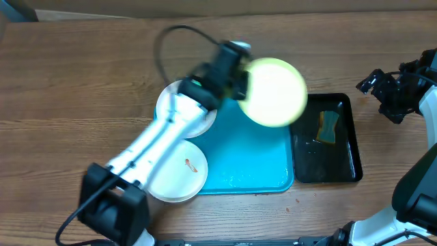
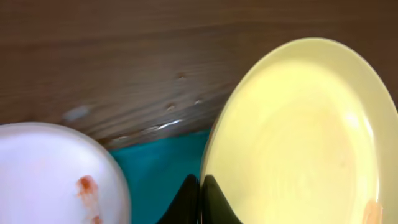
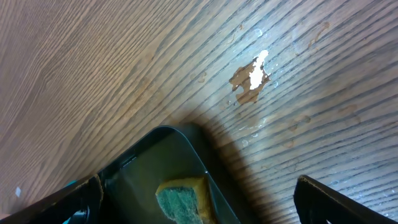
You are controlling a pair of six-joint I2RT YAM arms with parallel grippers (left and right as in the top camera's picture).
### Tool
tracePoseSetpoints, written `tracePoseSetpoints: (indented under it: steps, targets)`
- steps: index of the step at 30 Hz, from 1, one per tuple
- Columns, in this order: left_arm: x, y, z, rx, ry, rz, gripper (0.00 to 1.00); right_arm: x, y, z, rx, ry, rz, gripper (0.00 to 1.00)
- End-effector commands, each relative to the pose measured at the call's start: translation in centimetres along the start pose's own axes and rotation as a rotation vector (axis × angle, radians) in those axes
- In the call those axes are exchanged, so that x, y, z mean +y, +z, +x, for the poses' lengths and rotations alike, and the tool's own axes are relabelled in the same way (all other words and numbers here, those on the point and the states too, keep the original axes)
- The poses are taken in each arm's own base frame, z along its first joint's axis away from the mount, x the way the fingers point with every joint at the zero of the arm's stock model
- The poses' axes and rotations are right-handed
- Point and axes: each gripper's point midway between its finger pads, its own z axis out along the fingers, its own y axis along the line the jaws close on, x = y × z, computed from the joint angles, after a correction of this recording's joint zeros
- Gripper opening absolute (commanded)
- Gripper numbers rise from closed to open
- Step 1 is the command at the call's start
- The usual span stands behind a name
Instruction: Clean dirty plates on tray and stack at the side
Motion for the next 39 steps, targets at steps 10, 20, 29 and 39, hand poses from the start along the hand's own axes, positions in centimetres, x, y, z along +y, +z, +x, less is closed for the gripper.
tracePoseSetpoints:
  steps: [10, 20, 29, 39]
  targets:
    - [29.7, -8.5, -0.1, -0.007, -0.721, -0.099, 0.04, 0.7, -0.6, -0.8, -0.026, -0.008, -0.017, 1.0]
    - [43.5, -15.8, 8.9, -0.003, -0.951, -0.488, 0.04, 0.7, -0.6, -0.8, -0.026, -0.008, -0.017, 1.0]
    - [45.1, -12.2, 13.1, -0.005, -0.942, -0.555, 0.04, 0.7, -0.6, -0.8, -0.026, -0.008, -0.017, 1.0]
    - [43.6, -8.8, 12.8, -0.033, -0.855, -0.511, 0.05, 0.7, -0.6, -0.8, -0.026, -0.008, -0.017, 1.0]
